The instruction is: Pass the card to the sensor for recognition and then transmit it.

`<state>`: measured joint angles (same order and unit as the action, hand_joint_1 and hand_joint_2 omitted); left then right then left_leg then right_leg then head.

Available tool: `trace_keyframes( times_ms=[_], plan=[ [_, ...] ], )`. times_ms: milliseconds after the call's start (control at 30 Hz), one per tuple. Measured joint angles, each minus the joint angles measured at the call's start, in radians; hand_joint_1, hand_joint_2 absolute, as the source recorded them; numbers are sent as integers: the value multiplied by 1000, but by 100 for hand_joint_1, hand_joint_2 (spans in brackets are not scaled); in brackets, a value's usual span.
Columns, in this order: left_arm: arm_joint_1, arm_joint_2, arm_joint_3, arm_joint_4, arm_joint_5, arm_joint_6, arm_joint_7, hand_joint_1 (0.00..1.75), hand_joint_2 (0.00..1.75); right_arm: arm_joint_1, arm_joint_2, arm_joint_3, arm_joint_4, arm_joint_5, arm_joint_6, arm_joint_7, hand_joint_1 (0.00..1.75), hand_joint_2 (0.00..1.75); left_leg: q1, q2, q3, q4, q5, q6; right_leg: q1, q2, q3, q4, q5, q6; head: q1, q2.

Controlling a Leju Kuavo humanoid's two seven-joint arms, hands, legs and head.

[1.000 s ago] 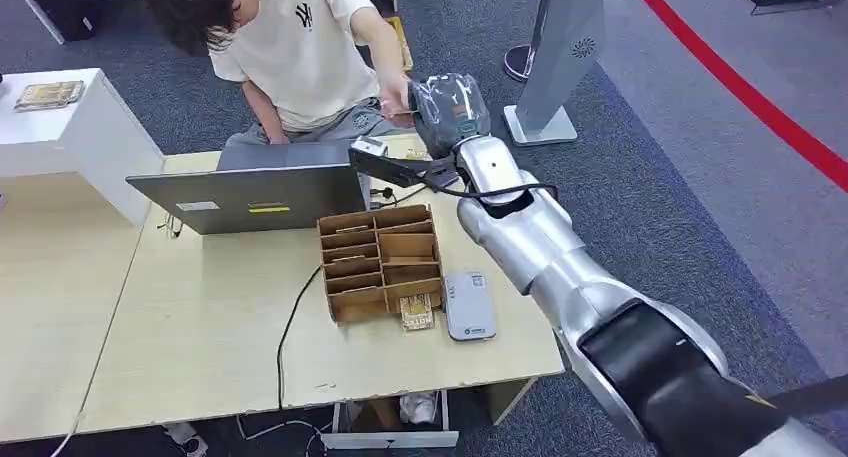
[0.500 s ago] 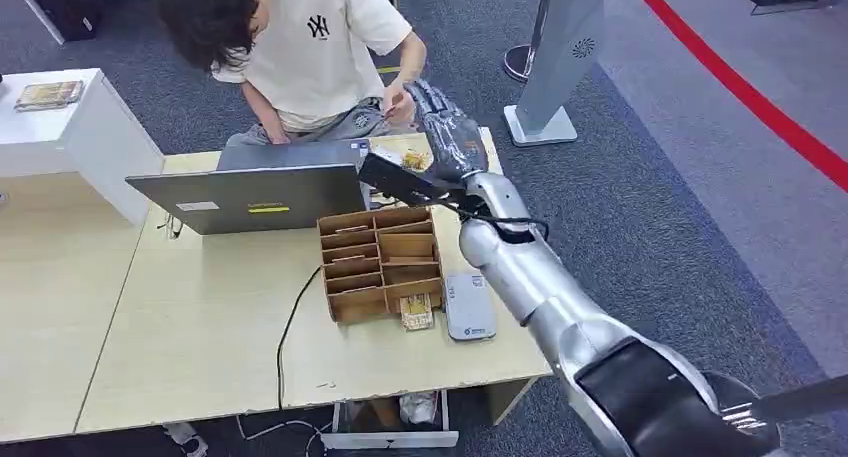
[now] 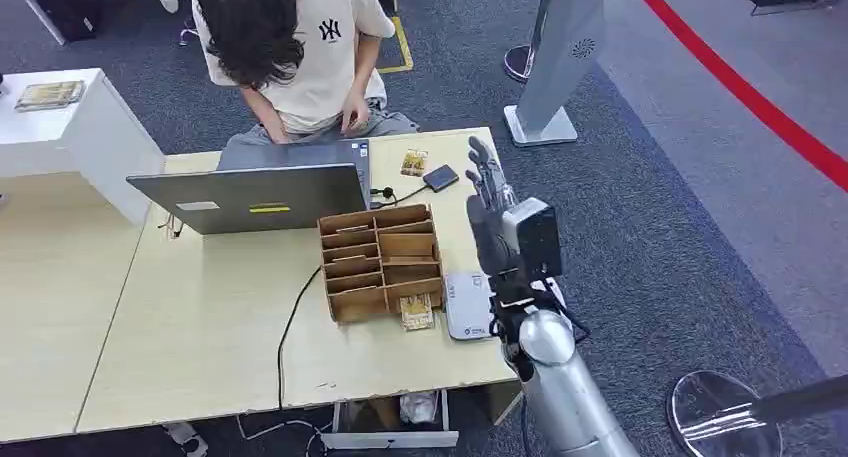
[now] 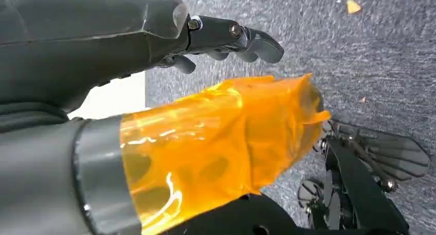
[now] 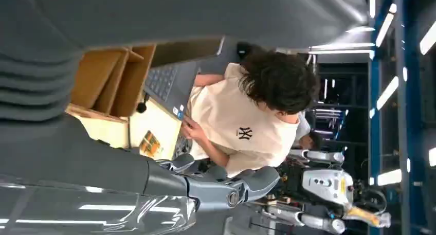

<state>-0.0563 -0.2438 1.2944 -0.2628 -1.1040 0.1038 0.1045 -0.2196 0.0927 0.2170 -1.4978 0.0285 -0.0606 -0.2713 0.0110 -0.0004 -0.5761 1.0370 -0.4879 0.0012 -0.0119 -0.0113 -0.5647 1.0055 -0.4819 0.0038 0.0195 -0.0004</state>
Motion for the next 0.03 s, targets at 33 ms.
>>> trace_keyframes(
  times_ms=[33],
  plan=[
    [0,-2,6,0,5,2,0,0,0,29,0,-7,-27,-28,5,-6,0,0,0,0,0,0,0,0,0,0,0,0,0,0,0,0]
  ],
)
